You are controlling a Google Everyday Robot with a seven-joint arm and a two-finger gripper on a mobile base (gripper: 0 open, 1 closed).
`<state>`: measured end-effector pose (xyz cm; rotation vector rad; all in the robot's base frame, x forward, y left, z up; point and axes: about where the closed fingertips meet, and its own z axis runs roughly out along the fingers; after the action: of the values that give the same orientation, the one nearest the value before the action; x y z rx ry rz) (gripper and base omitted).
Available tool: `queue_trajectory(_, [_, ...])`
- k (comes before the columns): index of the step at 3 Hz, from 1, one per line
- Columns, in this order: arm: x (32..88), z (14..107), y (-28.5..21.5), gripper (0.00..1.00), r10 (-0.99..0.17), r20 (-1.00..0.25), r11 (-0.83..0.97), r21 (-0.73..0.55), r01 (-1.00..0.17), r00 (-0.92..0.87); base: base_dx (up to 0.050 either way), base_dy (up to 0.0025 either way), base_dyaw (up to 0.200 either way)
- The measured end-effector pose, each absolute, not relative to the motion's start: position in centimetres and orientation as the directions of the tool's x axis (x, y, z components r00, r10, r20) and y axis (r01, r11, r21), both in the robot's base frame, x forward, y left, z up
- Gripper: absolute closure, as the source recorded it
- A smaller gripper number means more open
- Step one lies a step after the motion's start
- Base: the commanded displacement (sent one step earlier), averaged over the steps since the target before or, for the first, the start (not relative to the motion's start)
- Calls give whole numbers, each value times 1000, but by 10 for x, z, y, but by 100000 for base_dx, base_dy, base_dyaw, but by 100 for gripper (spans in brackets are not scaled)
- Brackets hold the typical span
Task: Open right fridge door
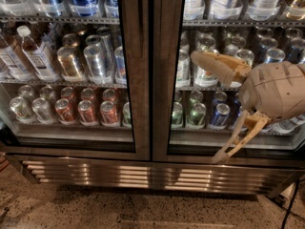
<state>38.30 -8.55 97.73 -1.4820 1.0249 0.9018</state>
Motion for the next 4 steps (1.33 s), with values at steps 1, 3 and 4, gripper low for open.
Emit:
queue_trajectory(1, [383, 977, -85, 0, -131, -930, -60, -339, -939, 344, 0, 0, 0])
queue_trajectory(3, [392, 964, -81, 0, -104, -973, -88, -197, -976, 206, 0, 0, 0])
queue_trajectory(4, [392, 964, -81, 0, -103, -973, -87, -197, -977, 205, 0, 0, 0])
